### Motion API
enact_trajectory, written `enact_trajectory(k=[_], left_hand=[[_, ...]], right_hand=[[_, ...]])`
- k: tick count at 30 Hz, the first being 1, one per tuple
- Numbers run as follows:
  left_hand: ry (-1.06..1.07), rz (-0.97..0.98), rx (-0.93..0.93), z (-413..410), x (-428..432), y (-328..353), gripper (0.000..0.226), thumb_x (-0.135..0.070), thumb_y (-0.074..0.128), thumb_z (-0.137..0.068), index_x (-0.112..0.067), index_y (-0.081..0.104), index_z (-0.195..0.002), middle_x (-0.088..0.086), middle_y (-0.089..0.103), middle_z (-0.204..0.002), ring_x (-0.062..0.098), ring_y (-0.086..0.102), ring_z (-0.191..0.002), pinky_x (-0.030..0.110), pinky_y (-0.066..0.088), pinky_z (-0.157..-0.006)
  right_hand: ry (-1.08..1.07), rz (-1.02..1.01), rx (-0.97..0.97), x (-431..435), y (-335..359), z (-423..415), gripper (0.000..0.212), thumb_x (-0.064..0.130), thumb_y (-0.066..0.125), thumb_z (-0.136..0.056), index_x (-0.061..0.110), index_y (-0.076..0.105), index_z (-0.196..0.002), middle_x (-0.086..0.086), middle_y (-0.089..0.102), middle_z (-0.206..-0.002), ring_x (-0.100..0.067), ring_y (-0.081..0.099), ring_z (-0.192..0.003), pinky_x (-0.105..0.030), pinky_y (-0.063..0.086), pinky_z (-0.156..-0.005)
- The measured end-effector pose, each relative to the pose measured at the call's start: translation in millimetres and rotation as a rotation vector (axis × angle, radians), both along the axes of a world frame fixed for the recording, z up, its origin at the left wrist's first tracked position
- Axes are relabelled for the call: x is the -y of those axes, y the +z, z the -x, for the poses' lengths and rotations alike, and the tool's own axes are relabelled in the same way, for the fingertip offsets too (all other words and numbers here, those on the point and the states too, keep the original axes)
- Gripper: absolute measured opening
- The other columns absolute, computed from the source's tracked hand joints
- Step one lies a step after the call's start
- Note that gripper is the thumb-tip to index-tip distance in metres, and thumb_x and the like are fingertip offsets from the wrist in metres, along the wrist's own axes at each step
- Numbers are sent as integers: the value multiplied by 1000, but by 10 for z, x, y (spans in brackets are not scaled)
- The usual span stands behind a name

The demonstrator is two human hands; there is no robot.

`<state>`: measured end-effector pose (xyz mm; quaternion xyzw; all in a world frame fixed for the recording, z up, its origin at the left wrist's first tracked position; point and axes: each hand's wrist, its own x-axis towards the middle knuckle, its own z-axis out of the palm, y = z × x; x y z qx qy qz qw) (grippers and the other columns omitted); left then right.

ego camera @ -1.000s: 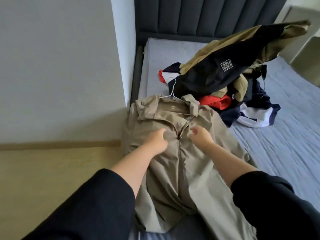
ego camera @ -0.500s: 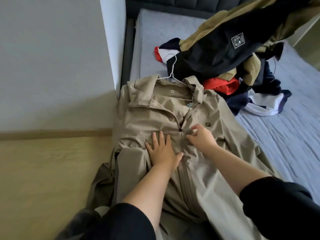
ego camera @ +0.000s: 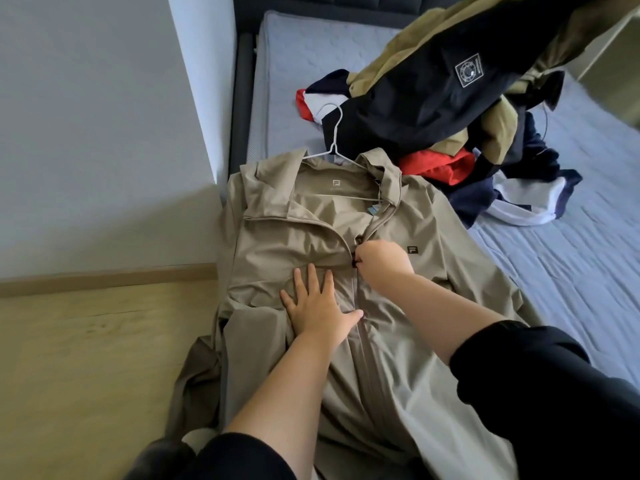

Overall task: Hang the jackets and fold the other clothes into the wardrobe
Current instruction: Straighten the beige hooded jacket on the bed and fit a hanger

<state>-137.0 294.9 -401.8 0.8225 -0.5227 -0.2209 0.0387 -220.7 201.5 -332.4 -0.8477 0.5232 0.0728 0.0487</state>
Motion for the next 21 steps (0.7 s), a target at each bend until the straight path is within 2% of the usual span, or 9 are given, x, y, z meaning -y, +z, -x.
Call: enact_trajectory(k=[4,6,9,11,13,15,16,18,21], left_hand=[[-5,18,-3,-24,5,-31,101,-78,46,-75,-30,2,-152,-2,-12,-160,26,-16,-145,57,-3,-113],[-4,28,-7,-34,-6,-53,102,-76,49,-75,-29,0,-152,-3,-12,-160,25,-15,-146,56,-2,-113],[2,32,-22,-60,-5,-55,103,-73,53,-75,-29,1,-152,-5,-11,-160,23,-14,-146,55,-1,-114],[24,69,-39,-54,16,-12,99,-69,57,-74,-29,11,-152,-4,-3,-161,21,-9,-147,55,0,-114],[87,196,-75,-43,61,64,86,-62,62,-74,-26,29,-145,-1,20,-156,21,8,-146,54,7,-114],[151,373,-110,-34,120,139,68,-58,66,-73,-22,47,-128,1,45,-135,22,34,-132,46,24,-110],[159,450,-119,-26,146,175,59,-58,67,-72,-21,52,-116,1,53,-121,22,43,-120,40,32,-103],[156,528,-181,-7,177,238,44,-57,68,-73,-18,56,-92,-1,58,-98,20,48,-101,34,40,-87],[241,523,-469,5,196,297,36,-49,64,-80,-19,50,-66,-4,57,-71,19,53,-80,32,40,-68]], right_hand=[[-9,87,125,22,76,30,15,19,54,-91,12,67,-91,-8,66,-93,-31,61,-88,-29,43,-68],[-43,112,188,59,141,27,17,20,54,-90,12,69,-91,-8,67,-93,-31,61,-91,-31,47,-72],[-20,109,194,96,203,-32,20,22,53,-91,10,68,-94,-9,66,-98,-32,60,-96,-31,43,-73],[-18,45,235,79,216,-79,19,21,55,-91,9,69,-90,-10,66,-95,-31,59,-94,-29,39,-69],[-42,1,306,65,219,-90,18,18,57,-90,7,69,-82,-10,65,-87,-30,58,-87,-28,38,-66],[-60,-24,345,65,230,-59,17,17,59,-89,8,68,-79,-8,64,-85,-27,57,-86,-28,40,-67],[-60,-34,358,68,242,-34,15,18,59,-88,10,68,-78,-6,64,-86,-26,57,-86,-28,41,-68],[-47,-45,369,73,268,23,12,17,60,-87,13,69,-79,-5,65,-88,-24,57,-88,-30,45,-72],[-19,-59,384,73,297,111,11,16,62,-85,12,71,-80,-5,67,-88,-23,58,-89,-35,49,-79]])
